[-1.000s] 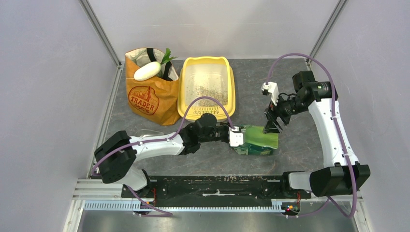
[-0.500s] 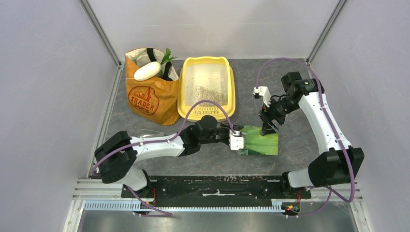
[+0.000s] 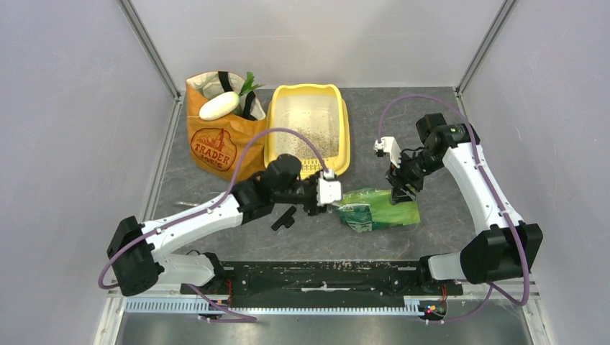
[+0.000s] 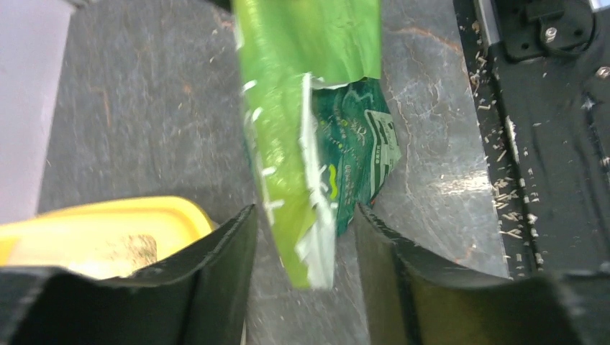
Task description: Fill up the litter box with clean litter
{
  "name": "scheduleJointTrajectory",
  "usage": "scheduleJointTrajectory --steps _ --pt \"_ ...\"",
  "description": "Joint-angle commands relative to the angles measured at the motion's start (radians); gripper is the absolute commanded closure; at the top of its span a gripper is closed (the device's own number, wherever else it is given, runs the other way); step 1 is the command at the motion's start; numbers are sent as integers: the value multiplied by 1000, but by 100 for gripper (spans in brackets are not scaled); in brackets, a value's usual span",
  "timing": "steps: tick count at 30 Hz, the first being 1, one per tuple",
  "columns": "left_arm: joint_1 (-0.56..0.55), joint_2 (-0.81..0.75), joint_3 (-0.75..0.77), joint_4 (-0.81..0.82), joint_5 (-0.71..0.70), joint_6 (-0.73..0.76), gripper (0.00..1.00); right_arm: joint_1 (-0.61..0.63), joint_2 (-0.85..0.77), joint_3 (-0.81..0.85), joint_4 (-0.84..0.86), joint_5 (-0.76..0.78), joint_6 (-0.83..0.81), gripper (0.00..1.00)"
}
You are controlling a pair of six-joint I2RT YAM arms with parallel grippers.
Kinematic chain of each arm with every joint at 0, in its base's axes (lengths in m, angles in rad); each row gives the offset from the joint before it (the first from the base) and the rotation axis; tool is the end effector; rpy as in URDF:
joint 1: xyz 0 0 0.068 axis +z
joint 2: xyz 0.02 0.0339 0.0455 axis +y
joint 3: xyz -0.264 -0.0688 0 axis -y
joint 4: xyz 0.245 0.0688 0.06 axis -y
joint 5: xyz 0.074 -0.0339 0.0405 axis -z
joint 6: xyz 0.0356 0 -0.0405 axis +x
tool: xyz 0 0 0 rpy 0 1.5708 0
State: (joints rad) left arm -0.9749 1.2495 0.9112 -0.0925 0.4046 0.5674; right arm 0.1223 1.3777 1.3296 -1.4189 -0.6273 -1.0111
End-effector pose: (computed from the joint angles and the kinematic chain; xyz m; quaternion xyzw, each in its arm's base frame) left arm 0.1482 -0.2434 0.2947 0.6526 0.5159 -0.2726 0.4835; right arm 0.2233 0.0485 0.3185 -0.5235 0.7928 0.2570 0.1770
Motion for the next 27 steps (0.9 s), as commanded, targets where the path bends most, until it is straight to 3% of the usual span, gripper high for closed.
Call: scheduleJointTrajectory --steps 1,10,15,18,23,25,27 --pt "89 38 122 -122 116 -222 33 11 -59 -39 48 18 -45 39" --pt "114 225 259 -154 290 -266 33 22 -74 -64 70 30 -55 51" --pt "114 312 229 -98 251 -305 34 25 -92 -74 77 25 -57 57" --pt "114 335 196 -31 218 -291 43 25 -104 -88 81 28 -60 58" --pt "114 332 170 4 201 -242 66 25 -128 -125 87 46 -65 64" --pt "114 318 158 16 186 -224 82 25 -132 -141 96 53 -63 67" --pt "114 288 142 22 164 -199 97 25 -130 -146 103 62 -58 79"
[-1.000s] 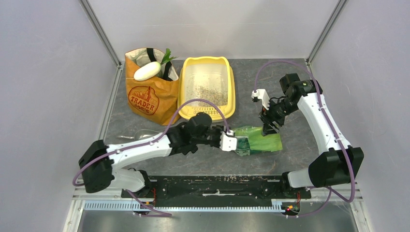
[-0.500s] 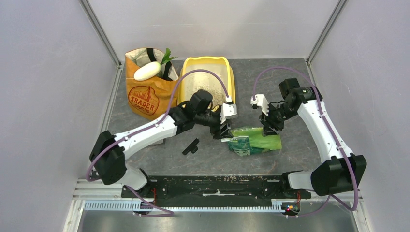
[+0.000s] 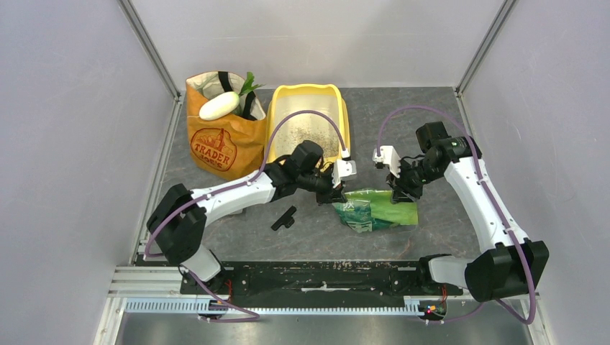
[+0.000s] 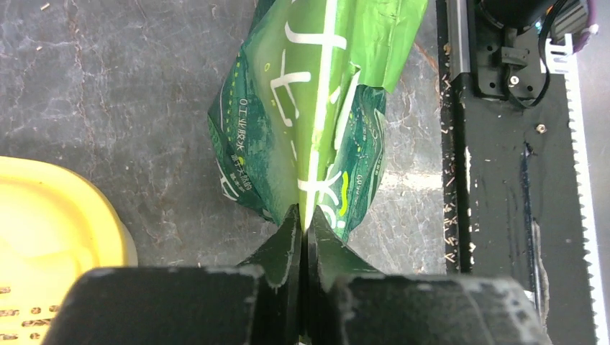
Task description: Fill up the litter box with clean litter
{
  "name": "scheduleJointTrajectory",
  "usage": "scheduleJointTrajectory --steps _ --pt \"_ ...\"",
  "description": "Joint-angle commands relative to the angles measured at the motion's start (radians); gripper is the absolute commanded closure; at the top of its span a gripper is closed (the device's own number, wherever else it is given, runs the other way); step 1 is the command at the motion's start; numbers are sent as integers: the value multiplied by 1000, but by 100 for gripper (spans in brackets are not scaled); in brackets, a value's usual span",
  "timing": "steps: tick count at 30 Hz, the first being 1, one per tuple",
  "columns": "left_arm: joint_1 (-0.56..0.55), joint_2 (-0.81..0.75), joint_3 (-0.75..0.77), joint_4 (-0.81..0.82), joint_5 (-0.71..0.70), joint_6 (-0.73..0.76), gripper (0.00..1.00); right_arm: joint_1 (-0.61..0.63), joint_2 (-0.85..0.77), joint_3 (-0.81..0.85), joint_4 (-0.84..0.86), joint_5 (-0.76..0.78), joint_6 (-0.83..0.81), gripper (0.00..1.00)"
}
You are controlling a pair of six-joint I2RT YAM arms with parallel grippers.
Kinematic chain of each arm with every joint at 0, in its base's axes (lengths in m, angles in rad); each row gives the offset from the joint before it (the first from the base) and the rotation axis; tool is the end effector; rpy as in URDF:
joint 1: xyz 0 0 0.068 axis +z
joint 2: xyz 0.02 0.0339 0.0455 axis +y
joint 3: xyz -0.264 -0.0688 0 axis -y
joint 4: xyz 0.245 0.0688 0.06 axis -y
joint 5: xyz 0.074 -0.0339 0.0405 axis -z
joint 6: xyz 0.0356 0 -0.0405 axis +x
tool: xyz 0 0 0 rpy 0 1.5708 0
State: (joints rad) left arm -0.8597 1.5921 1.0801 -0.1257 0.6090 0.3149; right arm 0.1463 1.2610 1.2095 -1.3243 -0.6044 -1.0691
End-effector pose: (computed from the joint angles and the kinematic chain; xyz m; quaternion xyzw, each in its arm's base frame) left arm 0.2140 -0.2796 0.2483 0.5844 0.6345 -0.3733 0.3412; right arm 0.2021 0.0502 0.3109 -0.5663 0.7635 0.2239 0.2151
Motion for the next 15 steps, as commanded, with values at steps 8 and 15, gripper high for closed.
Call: scheduleJointTrajectory --steps 8,15 --pt "-76 -249 -74 23 -202 213 98 -2 -52 10 16 59 88 100" --pt "-75 -155 -101 44 -281 207 98 2 1 -17 133 46 188 100"
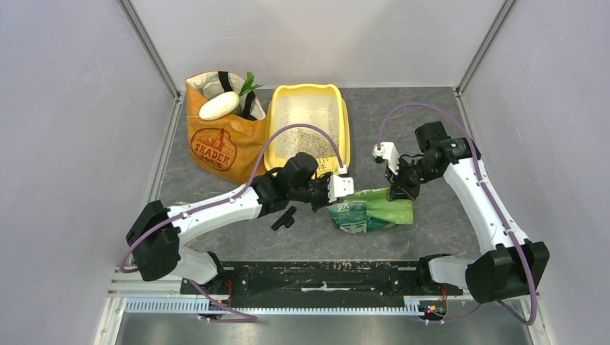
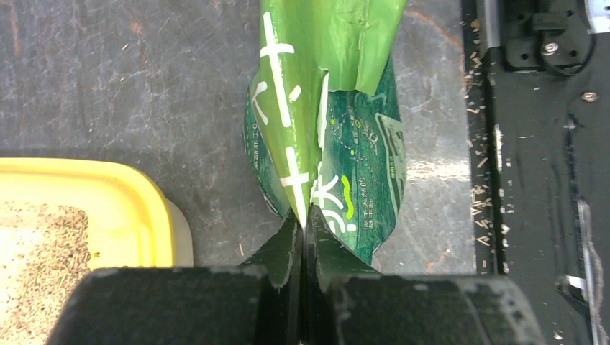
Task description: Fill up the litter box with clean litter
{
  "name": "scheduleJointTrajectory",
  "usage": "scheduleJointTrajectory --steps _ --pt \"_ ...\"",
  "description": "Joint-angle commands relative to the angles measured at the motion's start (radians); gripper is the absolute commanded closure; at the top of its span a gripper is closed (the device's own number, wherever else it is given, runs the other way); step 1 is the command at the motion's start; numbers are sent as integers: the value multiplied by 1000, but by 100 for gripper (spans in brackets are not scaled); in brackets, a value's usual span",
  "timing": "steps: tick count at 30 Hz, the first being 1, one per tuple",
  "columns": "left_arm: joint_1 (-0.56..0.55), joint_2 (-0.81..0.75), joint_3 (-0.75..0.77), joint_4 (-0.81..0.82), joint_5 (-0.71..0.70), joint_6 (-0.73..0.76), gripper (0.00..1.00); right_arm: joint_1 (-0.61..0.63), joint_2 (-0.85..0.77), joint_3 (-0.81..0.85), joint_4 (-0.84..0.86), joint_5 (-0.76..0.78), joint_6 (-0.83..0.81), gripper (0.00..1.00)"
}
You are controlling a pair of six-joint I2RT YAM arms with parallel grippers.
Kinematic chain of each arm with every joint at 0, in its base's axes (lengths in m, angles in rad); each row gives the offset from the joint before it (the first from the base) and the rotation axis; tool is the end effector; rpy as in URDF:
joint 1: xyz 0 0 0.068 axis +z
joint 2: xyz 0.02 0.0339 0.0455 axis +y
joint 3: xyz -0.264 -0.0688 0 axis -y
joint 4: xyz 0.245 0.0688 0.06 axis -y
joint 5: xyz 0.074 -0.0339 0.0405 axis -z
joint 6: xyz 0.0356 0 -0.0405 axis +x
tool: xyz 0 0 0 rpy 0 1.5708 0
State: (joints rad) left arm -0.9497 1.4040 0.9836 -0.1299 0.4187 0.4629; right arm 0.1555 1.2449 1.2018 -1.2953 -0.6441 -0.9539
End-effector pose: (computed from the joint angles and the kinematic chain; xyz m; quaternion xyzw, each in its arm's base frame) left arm 0.1716 -0.2647 0.2729 0.6312 0.5835 -0.2911 0.4199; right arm 0.2006 0.0531 0.3133 -0.5274 0.7816 0.2469 0.2235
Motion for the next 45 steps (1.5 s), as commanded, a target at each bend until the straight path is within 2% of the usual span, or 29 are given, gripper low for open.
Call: scheduleJointTrajectory --steps 1,4,11,12,15,17,19,20,21,22,23,25,29,31,37,43,45 --pt "31 40 -11 56 -99 52 98 -6 23 -25 132 86 83 100" --pt "83 33 7 47 -72 16 98 -2 0 -69 201 106 111 100" --pt "85 -17 -30 80 -172 141 98 1 -77 -108 320 102 166 100" --pt "85 -20 -24 67 -170 155 96 2 -74 -111 326 98 168 100" --pt "86 -20 12 -36 -154 148 75 7 -27 -96 282 64 146 100" --pt "106 -53 28 -127 -125 107 58 7 3 -69 249 43 137 92" --pt "144 -114 30 -229 -66 70 43 7 17 -37 220 30 127 79" --pt "163 -150 15 -264 -68 41 32 7 22 -22 201 27 126 72" --pt "190 -193 -6 -289 -75 7 19 7 25 -8 191 21 126 59" --pt "217 -235 -27 -324 -84 -11 15 7 27 5 174 12 126 50" --pt "233 -270 -53 -363 -103 -18 15 7 28 19 163 6 126 41" --pt "254 -353 -116 -408 -161 -24 14 9 29 36 161 -4 138 31" --pt "253 -483 -257 -422 -251 -30 13 10 33 64 168 -12 163 21" --pt "250 -495 -308 -410 -290 -34 12 11 36 75 170 -18 172 18" --pt "181 -371 -371 -291 -448 -29 11 19 28 115 156 -45 181 9" --pt "48 -253 -411 -134 -546 -31 26 23 9 156 183 -32 242 8" --pt "10 -210 -414 -99 -574 -46 26 24 -4 166 197 -28 273 8"
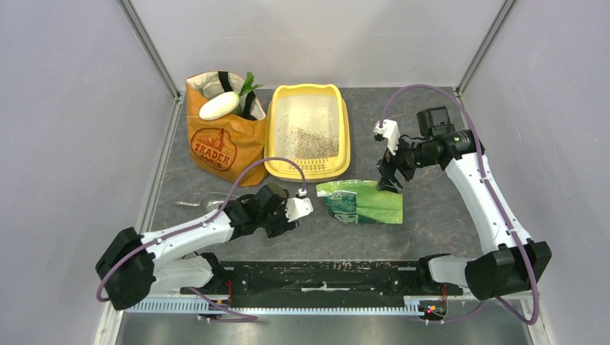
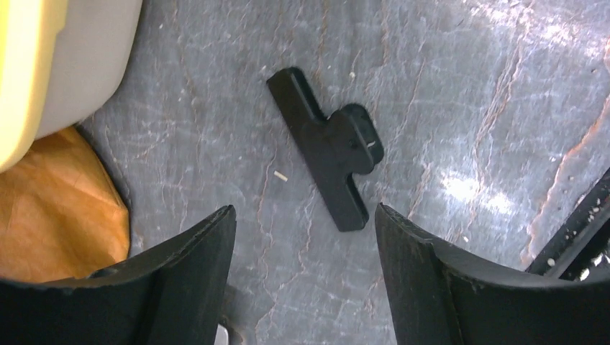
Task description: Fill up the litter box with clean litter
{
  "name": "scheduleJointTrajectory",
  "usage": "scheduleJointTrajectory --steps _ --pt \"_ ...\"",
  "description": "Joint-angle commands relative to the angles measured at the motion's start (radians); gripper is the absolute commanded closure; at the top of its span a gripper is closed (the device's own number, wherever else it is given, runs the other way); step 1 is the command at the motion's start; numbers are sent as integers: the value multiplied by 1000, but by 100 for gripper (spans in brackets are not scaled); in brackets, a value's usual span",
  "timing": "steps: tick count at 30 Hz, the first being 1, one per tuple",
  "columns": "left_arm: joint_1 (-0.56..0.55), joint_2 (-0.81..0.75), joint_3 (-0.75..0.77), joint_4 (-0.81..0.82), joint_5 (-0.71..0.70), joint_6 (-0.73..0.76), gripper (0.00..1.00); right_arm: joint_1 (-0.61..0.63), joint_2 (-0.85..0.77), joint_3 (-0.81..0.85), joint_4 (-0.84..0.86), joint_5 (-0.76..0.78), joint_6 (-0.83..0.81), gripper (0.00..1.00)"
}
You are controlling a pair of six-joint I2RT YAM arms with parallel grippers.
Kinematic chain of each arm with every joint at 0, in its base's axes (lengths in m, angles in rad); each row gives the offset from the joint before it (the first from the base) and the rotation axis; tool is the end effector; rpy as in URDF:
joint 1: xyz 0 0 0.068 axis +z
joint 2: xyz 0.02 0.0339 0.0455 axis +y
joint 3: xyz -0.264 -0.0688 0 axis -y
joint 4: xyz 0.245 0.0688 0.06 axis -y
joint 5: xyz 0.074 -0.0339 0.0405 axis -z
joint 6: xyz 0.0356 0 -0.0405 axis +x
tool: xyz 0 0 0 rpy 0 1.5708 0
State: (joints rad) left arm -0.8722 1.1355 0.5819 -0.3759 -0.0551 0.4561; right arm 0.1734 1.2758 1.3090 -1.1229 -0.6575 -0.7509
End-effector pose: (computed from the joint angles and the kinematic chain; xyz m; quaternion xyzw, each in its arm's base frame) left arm 0.1392 -0.1627 0.1873 0.5779 0.7524 -0.0395 0.3137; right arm 0.2261 0.0617 0.3436 -0.4787 0.7885 0.2364 0.3054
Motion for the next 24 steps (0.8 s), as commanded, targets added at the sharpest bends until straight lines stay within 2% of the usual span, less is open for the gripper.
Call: scheduleJointTrajectory --steps 1,5,11,14,19,21,24 --pt "-84 82 -10 166 -117 -49 26 6 -39 63 30 -13 82 8" --pt "-106 157 7 205 -158 -94 29 6 -53 81 37 -5 111 8" --pt "-110 229 4 227 -208 -98 42 6 -72 81 36 4 112 7" --pt "-110 251 9 211 -224 -98 57 6 -74 88 35 1 115 7" --pt "-109 206 24 181 -225 -115 67 7 -73 93 35 -3 110 7" --pt "-110 182 29 163 -226 -118 74 6 -73 94 35 -4 108 7" --pt "-109 145 41 123 -235 -124 92 6 -74 96 38 -7 107 7"
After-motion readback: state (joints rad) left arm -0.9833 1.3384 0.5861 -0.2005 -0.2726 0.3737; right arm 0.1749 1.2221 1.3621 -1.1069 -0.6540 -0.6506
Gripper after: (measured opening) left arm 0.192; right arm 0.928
